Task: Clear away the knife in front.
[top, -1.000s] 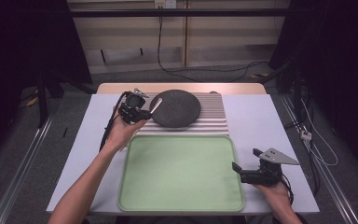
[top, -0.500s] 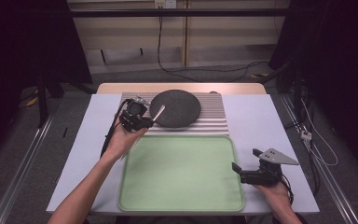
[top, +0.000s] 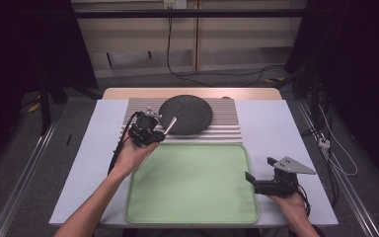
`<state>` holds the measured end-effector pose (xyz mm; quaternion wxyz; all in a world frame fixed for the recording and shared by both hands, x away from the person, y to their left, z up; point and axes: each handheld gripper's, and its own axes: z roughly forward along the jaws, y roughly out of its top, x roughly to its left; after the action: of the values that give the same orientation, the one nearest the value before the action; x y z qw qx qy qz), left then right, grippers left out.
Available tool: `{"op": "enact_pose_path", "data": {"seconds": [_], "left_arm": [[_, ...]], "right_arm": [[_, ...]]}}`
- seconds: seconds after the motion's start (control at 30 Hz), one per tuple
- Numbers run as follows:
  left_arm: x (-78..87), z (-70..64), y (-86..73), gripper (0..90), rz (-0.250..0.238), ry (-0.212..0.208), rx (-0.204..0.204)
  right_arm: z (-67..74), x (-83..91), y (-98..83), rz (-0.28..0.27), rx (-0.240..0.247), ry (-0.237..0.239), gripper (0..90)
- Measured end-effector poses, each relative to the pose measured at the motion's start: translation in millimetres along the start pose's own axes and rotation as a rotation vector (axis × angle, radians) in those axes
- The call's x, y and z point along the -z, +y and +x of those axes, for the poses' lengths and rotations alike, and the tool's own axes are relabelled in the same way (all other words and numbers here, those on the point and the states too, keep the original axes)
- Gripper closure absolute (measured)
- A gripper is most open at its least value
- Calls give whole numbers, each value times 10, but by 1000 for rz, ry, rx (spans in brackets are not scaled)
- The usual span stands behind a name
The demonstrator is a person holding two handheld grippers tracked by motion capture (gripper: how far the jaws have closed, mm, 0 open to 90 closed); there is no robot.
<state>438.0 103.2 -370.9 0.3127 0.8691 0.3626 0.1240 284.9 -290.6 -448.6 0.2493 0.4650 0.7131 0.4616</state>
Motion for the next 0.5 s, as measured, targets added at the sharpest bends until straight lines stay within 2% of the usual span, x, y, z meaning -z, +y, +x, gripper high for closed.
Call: {"op": "enact_pose_path", "data": {"seconds": [0.23,0.3,0.5], "left_arm": [[-10,-74,-61,800,35,-6,-5],[-27,-109,-83,799,30,-4,3],[-101,-189,-144,800,72,-17,-20]], "right_arm": [[1,-1,0,1,1,-1,9],[0,-1,0,3,3,-1,8],[3,1,0,2,0,-1,9]]}}
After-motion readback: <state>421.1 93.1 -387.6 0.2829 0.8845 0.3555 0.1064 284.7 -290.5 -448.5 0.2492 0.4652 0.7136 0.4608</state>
